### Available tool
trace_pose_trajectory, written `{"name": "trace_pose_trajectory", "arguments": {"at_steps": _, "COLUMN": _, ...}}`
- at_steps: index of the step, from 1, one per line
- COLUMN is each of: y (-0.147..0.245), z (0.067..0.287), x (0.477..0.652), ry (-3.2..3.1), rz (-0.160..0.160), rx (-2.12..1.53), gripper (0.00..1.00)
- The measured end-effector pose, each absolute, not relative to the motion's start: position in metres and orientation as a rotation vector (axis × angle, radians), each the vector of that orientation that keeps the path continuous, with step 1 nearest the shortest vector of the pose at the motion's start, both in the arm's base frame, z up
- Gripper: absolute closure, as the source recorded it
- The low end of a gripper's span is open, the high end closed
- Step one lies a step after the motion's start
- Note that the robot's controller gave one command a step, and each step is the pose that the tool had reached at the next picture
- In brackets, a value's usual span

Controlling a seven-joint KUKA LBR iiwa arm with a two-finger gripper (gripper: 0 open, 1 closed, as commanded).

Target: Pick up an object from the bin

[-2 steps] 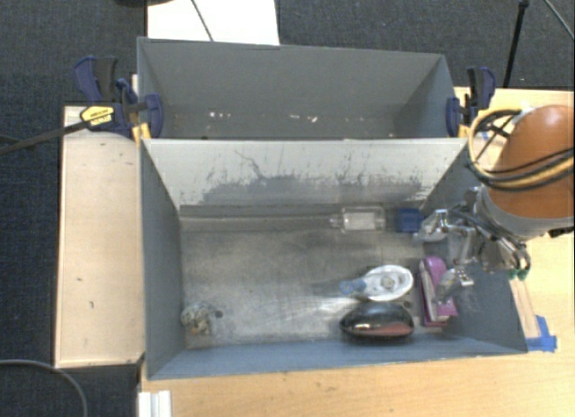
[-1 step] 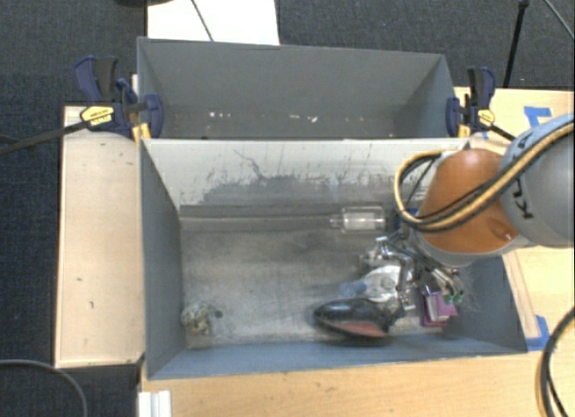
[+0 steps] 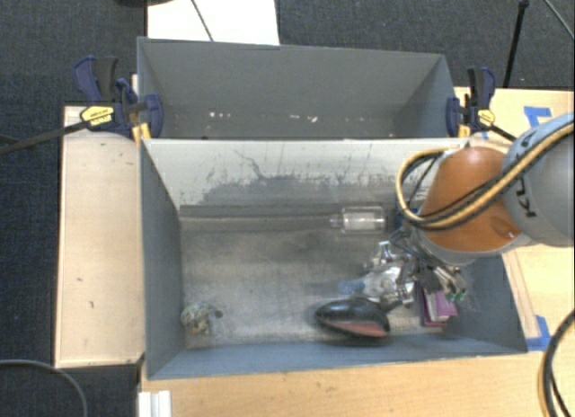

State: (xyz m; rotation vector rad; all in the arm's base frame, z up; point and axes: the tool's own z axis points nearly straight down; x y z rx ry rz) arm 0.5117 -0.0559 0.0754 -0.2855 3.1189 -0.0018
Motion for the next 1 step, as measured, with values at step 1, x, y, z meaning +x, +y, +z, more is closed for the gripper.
{"name": "trace_pose_trajectory", "arguments": {"at_steps": 1, "y": -0.0396, "z": 0.2296, "x": 0.5395, "ry": 3.106, "rz": -0.003, "rx": -0.379, "gripper": 1.00}}
